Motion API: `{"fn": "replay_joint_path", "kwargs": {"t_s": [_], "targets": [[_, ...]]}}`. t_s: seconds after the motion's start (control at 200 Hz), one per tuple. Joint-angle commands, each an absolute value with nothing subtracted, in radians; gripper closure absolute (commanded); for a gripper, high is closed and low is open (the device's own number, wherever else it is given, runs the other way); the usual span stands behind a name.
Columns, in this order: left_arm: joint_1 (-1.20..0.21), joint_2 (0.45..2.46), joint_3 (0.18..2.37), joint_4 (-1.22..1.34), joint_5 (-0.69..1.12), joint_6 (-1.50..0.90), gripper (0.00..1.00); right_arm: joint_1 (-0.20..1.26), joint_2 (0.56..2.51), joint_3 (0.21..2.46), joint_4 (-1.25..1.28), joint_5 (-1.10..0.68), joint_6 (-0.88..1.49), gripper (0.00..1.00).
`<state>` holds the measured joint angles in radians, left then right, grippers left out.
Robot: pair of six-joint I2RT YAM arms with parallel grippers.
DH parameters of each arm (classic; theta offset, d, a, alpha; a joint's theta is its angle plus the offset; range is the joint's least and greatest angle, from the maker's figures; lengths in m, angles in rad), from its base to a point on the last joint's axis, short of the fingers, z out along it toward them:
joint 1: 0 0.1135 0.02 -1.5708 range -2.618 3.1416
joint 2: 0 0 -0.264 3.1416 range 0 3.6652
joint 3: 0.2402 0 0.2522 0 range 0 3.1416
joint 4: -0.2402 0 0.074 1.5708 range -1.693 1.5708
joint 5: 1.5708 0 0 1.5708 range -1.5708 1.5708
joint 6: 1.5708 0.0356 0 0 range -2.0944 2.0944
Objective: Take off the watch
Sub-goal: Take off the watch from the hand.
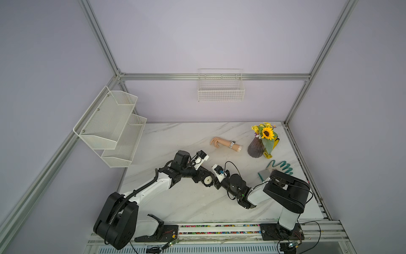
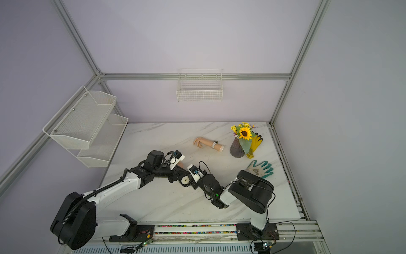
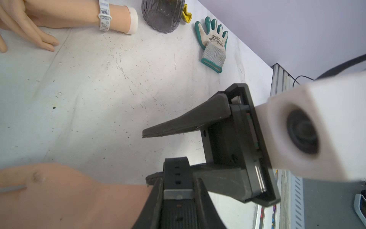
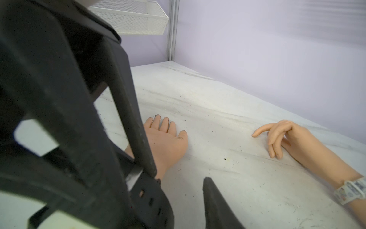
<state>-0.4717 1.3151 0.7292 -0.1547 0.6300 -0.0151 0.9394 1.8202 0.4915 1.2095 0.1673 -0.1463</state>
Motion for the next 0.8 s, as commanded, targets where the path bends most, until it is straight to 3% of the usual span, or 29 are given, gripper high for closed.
{"fn": "replay_joint_path", "kwargs": {"t_s": [0.0,0.105,0.435,0.795], "targets": [[-0.485,1.324,0.76,-0.149,0.646,-0.025,0.98,0.951,1.843,0.529,1.244,0.163,-0.114,0.81],[-0.485,1.32,0.754,-0.152,0.608,-0.039,0.96,0.951,1.86,0.532,1.24,0.152,-0.083,1.0],[-0.485,1.293,0.729,-0.14,0.513,-0.062,0.99,0.949,1.921,0.544,1.206,0.253,0.071,1.0],[-0.485,1.231,0.59,-0.054,0.217,-0.177,1.0,0.95,2.003,0.536,1.227,0.328,0.187,1.0]]}}
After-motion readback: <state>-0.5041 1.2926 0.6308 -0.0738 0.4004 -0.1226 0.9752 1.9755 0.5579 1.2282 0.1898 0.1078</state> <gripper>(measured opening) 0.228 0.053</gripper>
